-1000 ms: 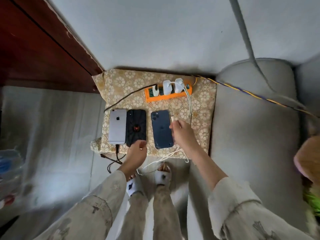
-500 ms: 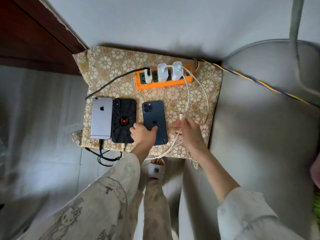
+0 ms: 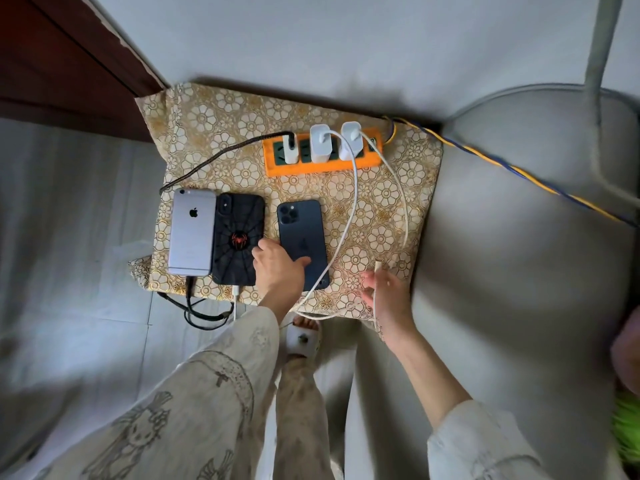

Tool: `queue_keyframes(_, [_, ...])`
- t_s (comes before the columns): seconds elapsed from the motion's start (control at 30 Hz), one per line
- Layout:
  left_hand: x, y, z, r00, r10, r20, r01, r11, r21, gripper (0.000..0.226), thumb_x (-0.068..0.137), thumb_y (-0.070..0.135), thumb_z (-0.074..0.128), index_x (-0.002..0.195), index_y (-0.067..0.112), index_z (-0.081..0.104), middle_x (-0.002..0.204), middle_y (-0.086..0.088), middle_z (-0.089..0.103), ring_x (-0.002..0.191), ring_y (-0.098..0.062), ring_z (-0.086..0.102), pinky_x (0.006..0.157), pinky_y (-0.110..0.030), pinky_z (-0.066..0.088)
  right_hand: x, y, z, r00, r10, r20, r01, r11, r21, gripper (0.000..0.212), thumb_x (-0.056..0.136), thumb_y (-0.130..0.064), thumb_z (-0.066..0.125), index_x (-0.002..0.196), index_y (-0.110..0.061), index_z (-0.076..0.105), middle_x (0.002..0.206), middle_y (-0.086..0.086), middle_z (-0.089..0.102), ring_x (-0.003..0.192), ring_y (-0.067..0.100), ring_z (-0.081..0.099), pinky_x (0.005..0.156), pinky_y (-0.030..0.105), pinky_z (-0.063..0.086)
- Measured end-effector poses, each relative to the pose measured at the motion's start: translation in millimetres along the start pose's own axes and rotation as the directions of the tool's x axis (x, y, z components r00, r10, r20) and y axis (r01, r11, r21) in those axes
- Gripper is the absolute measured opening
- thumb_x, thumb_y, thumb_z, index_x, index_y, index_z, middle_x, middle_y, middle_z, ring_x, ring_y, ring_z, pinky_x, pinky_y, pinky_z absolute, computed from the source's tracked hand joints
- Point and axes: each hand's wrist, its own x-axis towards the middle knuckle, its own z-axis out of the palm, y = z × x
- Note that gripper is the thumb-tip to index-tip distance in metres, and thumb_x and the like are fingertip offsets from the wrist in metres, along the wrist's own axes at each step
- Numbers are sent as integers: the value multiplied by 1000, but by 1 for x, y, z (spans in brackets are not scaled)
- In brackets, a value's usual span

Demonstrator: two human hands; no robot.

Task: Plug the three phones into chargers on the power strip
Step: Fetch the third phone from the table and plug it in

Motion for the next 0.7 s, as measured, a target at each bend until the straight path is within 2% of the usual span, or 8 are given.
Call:
queue_keyframes(0.07, [-1, 2, 0, 1000, -16, -10, 15, 1000, -15, 62, 78, 22, 71, 121, -2, 34, 131, -23, 39, 123, -37, 41, 100, -42, 38, 4, 2, -5, 994, -67, -88, 46, 975, -220, 33, 98, -20, 31, 79, -9, 55, 87, 10, 57, 81, 23, 52, 77, 32, 40])
queue_keyframes(0.17, [-7, 4, 4, 999, -36, -34, 35, 998, -46, 62, 78, 22, 70, 122, -2, 34, 132, -23, 37, 124, -37, 37, 100, -43, 35, 9, 2, -10, 970, -132, -204, 42, 917, -396, 35, 96, -17, 31, 92, 1, 60, 97, 20, 61, 95, 32, 55, 85, 38, 42])
queue_keyframes(0.23, [-7, 6, 6, 997, -68, -38, 65, 995, -76, 62, 79, 22, 70, 123, -2, 34, 134, -23, 34, 126, -37, 34, 101, -43, 34, 7, -4, -11, 980, -118, -160, 61, 944, -323, 34, 97, -19, 31, 94, -1, 59, 95, 21, 62, 93, 36, 57, 84, 40, 45])
queue_keyframes(0.37, [-4, 7, 8, 991, -134, -29, 128, 980, -149, 61, 80, 19, 67, 126, -2, 33, 138, -20, 30, 130, -35, 29, 105, -42, 29, 0, -18, 12, 984, -51, 173, 66, 994, -84, 32, 99, -19, 30, 96, -2, 57, 117, 33, 55, 111, 49, 49, 98, 59, 40])
queue_keyframes(0.43, [-3, 9, 7, 983, -181, -5, 177, 967, -182, 59, 81, 17, 65, 127, -1, 33, 140, -18, 28, 130, -35, 28, 105, -42, 30, 6, -17, 24, 977, -38, 208, 56, 995, -82, 34, 100, -19, 28, 82, -10, 55, 118, 28, 57, 113, 43, 53, 101, 55, 41])
queue_keyframes(0.53, [-2, 12, 7, 973, -227, 38, 230, 958, -173, 56, 80, 14, 63, 126, 0, 34, 138, -19, 28, 127, -35, 33, 103, -41, 33, 12, -13, 29, 980, 3, 200, 1, 1000, -17, 33, 101, -18, 27, 84, -10, 53, 116, 21, 60, 111, 32, 58, 102, 41, 44])
queue_keyframes(0.63, [0, 13, 7, 975, -176, 135, 211, 919, -332, 41, 81, 9, 61, 115, 4, 38, 125, -20, 47, 102, -31, 51, 85, -39, 47, 10, -10, 25, 965, 43, 258, -77, 990, 120, 32, 101, -15, 26, 80, -11, 49, 118, 20, 58, 113, 30, 56, 103, 38, 43])
queue_keyframes(0.7, [-1, 12, 1, 983, -102, 150, 145, 938, -314, 34, 83, 8, 59, 114, 2, 47, 115, -18, 59, 88, -27, 55, 75, -34, 48, 5, -7, 23, 956, 48, 290, -99, 981, 164, 28, 101, -15, 26, 89, -7, 50, 121, 19, 57, 115, 29, 55, 105, 39, 41])
